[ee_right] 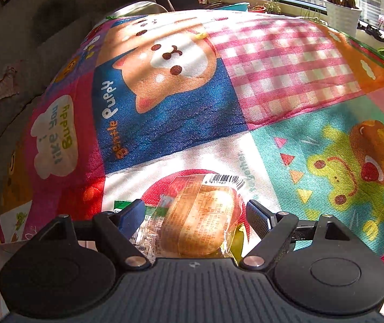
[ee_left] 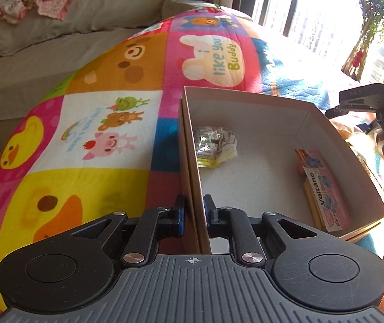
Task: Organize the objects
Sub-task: 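Grasp the bagged bread bun with the right tool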
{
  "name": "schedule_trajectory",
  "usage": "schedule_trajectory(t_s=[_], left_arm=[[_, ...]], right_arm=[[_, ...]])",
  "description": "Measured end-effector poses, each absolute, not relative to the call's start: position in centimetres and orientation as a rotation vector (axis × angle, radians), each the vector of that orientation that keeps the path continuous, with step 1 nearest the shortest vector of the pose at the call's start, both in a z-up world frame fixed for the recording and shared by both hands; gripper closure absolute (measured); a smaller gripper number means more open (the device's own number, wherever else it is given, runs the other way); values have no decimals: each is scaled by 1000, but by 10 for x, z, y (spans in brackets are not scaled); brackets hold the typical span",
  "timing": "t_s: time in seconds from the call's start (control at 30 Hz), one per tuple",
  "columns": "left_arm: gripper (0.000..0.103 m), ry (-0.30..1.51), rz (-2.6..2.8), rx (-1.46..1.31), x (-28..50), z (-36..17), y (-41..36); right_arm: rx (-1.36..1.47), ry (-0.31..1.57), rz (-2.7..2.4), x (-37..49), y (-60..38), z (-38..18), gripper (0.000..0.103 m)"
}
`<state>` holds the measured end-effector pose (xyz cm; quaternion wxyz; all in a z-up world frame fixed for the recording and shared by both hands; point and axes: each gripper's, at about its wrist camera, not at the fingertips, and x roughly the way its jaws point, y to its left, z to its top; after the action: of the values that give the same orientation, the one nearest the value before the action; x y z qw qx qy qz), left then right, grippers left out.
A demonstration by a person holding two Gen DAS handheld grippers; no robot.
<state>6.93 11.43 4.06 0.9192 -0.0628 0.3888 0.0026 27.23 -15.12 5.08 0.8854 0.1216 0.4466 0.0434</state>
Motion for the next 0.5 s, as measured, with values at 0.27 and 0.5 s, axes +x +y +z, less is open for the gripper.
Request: schedule_trajectory(t_s=[0.27,0.5], left_arm=[[87,796,10,-136,68,40,114],[87,794,5,-137,66,40,114]], right_arm=[[256,865,106,227,-181,75,50],[214,873,119,153,-212,80,50]])
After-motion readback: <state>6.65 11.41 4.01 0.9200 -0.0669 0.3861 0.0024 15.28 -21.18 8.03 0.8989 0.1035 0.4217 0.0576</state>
